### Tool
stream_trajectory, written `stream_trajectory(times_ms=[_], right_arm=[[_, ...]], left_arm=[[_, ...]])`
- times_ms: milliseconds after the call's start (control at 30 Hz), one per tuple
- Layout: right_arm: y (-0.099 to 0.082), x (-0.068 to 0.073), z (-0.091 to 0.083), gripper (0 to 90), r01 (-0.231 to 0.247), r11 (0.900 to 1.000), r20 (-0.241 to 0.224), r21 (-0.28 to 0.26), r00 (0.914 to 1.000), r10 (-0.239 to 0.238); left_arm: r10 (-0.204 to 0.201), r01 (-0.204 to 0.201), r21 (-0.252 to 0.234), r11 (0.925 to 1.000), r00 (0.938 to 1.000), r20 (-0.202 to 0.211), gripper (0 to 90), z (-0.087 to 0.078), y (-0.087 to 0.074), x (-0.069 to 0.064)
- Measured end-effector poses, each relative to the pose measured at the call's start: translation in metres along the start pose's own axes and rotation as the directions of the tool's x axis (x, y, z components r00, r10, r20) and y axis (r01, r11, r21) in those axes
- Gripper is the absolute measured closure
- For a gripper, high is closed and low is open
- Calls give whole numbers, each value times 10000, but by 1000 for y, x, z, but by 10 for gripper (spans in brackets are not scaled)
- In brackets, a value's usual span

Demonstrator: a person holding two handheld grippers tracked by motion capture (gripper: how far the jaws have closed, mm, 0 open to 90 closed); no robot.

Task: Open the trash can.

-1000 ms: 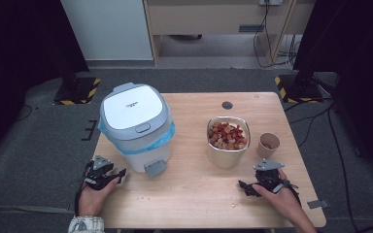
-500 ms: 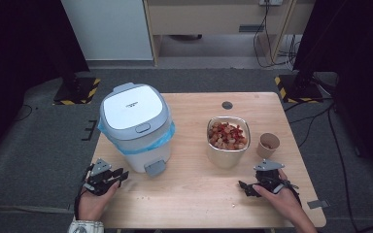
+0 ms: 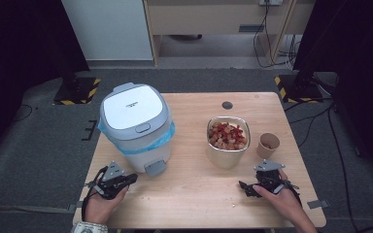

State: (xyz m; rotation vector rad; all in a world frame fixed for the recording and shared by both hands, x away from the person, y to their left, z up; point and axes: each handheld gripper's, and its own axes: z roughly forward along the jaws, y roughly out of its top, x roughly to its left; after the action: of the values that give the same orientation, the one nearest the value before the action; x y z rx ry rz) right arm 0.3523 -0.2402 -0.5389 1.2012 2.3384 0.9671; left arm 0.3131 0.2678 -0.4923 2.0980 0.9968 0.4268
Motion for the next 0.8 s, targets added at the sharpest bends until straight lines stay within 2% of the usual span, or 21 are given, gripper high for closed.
stream_trajectory(times_ms=[133, 233, 433, 533, 633, 700, 800], right_arm=[[0, 0, 0, 5, -24, 10000, 12, -6, 10000, 24], [0, 0, 0, 5, -8, 10000, 6, -1, 10000, 8], [0, 0, 0, 5, -31, 10000, 22, -3, 10000, 31], [0, 0, 0, 5, -10, 10000, 37, -3, 10000, 10], [-1, 0, 0, 5, -17, 10000, 43, -3, 10000, 17], [-1, 0, -1, 5, -20, 10000, 45, -4, 10000, 20], [-1, 0, -1, 5, -21, 10000, 46, -1, 10000, 21]], left_arm=[[476, -475, -83, 9988, 9987, 170, 895, 13, 10, -9], [823, -822, -72, 9966, 9966, 70, 897, 20, 16, -15], [1022, -1027, -214, 9945, 9945, -247, 899, 26, 22, -21], [1541, -1560, -244, 9875, 9859, -652, 899, 29, 27, -34], [1584, -1597, -129, 9871, 9847, -720, 899, 34, 29, -37], [1796, -1793, 108, 9837, 9798, -881, 898, 40, 30, -37], [1878, -1867, 204, 9822, 9774, -974, 898, 45, 31, -37]])
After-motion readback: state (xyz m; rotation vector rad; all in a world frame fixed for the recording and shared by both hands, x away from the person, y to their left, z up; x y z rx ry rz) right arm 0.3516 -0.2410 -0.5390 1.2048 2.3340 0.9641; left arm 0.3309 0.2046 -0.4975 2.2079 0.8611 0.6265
